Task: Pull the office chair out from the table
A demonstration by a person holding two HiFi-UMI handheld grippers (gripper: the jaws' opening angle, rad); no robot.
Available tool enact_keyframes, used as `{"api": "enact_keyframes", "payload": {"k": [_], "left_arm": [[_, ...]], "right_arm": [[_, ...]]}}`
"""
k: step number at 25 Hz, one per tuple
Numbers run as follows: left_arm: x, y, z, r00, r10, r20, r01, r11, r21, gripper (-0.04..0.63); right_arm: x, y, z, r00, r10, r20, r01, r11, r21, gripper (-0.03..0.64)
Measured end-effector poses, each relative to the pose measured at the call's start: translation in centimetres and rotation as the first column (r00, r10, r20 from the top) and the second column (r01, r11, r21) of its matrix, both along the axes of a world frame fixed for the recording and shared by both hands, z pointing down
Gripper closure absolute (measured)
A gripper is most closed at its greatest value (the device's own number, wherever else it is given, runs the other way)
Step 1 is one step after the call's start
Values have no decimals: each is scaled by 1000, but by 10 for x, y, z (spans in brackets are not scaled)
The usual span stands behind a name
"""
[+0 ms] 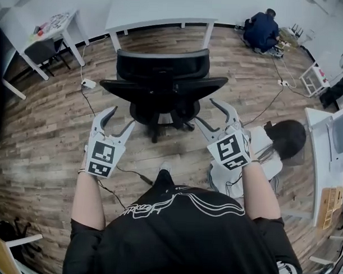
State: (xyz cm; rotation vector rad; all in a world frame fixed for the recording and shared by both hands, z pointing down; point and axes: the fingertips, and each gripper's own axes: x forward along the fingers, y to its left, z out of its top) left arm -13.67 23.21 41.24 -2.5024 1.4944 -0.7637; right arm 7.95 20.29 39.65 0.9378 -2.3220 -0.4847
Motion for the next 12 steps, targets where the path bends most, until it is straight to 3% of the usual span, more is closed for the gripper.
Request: {"api": "enact_keyframes", "payload": {"k": [3, 5, 7, 12], "left_arm": [[38, 41, -13, 984, 74, -164, -76, 997, -9, 329], [59, 64, -22, 946, 103, -308, -118, 992, -32, 335], [72, 82, -31, 910, 110, -400, -140, 989, -47, 356], [79, 115, -52, 816, 55, -576, -107, 993, -56, 522]], "right_arm": [[-20, 46, -8, 990, -62, 126, 72, 994, -82, 336], [-32, 74, -15, 973, -95, 209, 122, 985, -124, 364], [-42, 98, -25, 944, -115, 311, 173, 971, -165, 449], [-54, 145, -45, 847, -165, 505, 332, 907, -261, 553]]}}
